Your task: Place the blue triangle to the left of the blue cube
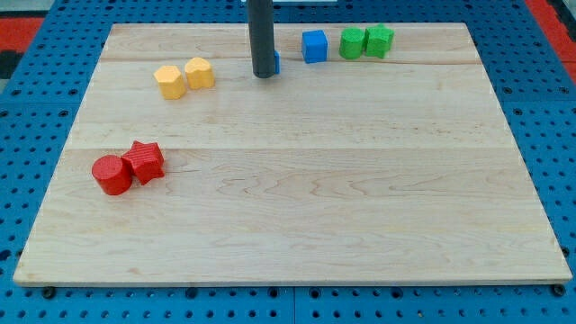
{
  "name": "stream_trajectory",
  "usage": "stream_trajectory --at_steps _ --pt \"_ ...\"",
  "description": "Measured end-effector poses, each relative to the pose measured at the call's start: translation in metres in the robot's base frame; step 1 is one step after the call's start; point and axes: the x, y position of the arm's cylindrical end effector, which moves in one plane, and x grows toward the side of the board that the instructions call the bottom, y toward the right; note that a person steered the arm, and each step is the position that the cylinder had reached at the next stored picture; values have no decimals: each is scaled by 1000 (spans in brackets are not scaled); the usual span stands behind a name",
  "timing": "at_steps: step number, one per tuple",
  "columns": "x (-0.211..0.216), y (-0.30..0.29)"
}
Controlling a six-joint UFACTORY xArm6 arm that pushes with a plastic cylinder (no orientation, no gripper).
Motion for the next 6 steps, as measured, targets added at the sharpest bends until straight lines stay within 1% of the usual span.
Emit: stream_trajectory --at_steps 2,4,5,6 --pt "-4 8" --pt "-17 8" --pt "-11 16" --pt "15 31"
